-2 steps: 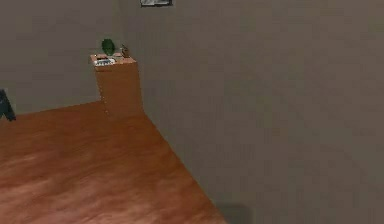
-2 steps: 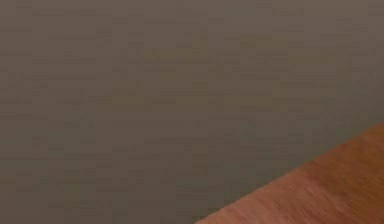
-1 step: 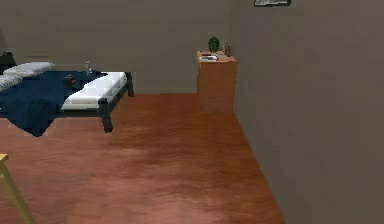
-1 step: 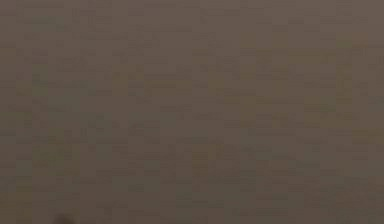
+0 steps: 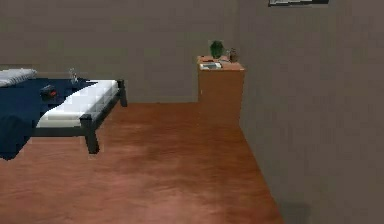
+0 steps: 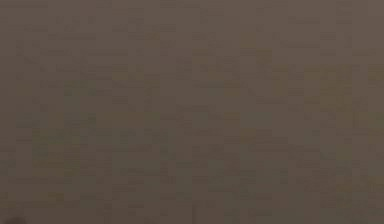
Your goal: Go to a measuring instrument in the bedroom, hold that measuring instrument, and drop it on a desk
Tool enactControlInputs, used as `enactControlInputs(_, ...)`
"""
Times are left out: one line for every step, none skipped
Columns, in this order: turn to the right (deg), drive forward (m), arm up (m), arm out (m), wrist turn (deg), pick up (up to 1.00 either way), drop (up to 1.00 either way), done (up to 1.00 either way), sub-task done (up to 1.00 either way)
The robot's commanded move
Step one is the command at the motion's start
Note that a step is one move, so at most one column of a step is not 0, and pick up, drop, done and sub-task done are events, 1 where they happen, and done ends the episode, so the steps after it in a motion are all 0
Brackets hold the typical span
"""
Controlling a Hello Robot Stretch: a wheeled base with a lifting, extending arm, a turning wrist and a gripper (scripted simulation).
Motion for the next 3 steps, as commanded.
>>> enactControlInputs(-18.0,0.0,0.0,0.0,0.0,0.0,0.0,0.0,0.0)
enactControlInputs(0.0,1.0,0.0,0.0,0.0,0.0,0.0,0.0,0.0)
enactControlInputs(-3.0,0.0,0.0,0.0,0.0,0.0,0.0,0.0,0.0)
